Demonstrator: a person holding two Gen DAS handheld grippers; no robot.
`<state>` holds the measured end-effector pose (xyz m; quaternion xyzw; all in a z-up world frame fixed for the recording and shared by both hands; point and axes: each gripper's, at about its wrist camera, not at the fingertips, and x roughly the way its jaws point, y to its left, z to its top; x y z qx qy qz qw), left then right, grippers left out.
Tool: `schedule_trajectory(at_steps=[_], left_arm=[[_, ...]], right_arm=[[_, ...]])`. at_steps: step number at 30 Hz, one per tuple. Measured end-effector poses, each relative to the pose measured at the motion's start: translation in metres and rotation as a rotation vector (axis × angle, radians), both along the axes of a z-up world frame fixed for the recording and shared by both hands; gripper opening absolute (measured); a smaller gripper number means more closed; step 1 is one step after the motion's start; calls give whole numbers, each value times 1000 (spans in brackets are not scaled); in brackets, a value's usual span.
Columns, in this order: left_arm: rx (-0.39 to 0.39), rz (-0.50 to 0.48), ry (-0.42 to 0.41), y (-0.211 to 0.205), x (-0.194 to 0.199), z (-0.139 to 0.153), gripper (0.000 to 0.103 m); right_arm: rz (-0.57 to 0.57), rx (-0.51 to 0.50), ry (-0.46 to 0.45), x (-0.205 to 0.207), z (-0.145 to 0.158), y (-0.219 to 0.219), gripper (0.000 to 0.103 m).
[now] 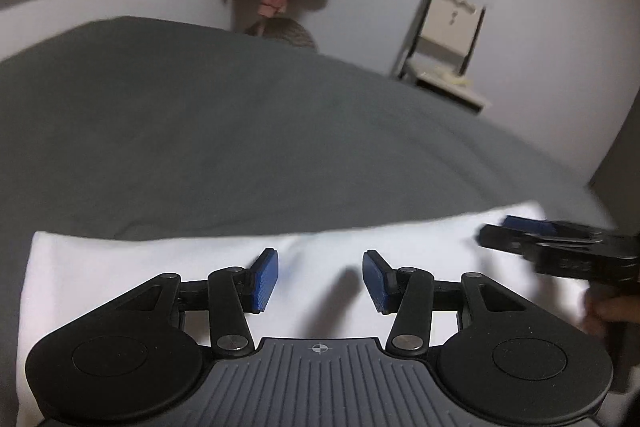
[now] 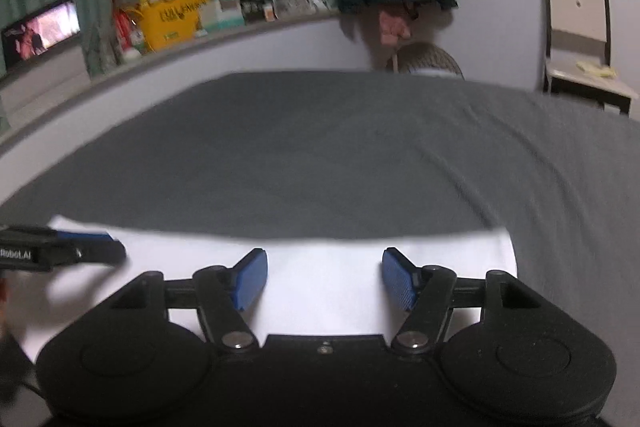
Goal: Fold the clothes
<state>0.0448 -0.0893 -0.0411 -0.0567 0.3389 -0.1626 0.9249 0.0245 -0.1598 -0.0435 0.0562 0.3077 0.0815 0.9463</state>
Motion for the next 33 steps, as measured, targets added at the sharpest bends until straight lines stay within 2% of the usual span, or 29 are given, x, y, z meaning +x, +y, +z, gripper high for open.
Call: schedule_trajectory(at_steps=[2, 4, 7, 9, 11, 13, 14, 15, 16, 20, 22, 24, 26, 28, 30, 33], left_arm=[[25, -42, -38, 6, -1, -13, 48], [-5, -66, -74, 13, -5, -20, 48], [-5, -34, -72, 14, -8, -13, 48], [38, 9, -77, 11, -27, -9, 48], [97, -4, -68, 6, -40, -6, 49], [189, -27, -49, -5, -47, -4, 49], [223, -26, -49, -7, -50, -5, 53], [238, -20, -50, -9, -52, -6, 63], [248, -11, -48, -9, -53, -6, 64], [179, 81, 3, -5, -60, 3, 64], [144, 94, 28, -3, -73, 6, 64], [183, 90, 70, -10, -82, 0, 64], [214, 92, 78, -15, -89, -3, 64], [193, 101, 51, -17, -94, 2, 64], [113, 79, -42, -17, -97, 15, 64], [86, 42, -174, -30, -89, 26, 64]], right_arm=[[32, -8, -15, 0, -10, -4, 65], [70, -21, -32, 0, -14, -6, 72], [62, -48, -11, -3, -5, -1, 73], [20, -63, 9, -11, 7, 0, 73], [-11, -85, 9, -24, 16, -2, 75], [-10, -126, 25, -34, 16, -2, 87], [-11, -146, 66, -35, 11, -2, 88], [-17, -139, 100, -35, 6, -4, 88], [-29, -108, 128, -35, 0, -8, 89], [-123, -33, 153, -45, 12, -22, 88], [-139, -14, 157, -55, 14, -29, 88], [-124, -59, 229, -57, 5, -28, 89], [-122, -84, 233, -58, 4, -27, 89], [-146, -81, 192, -60, 14, -28, 88], [-175, -53, 121, -60, 27, -37, 89], [-254, -2, 68, -53, 33, -54, 90]])
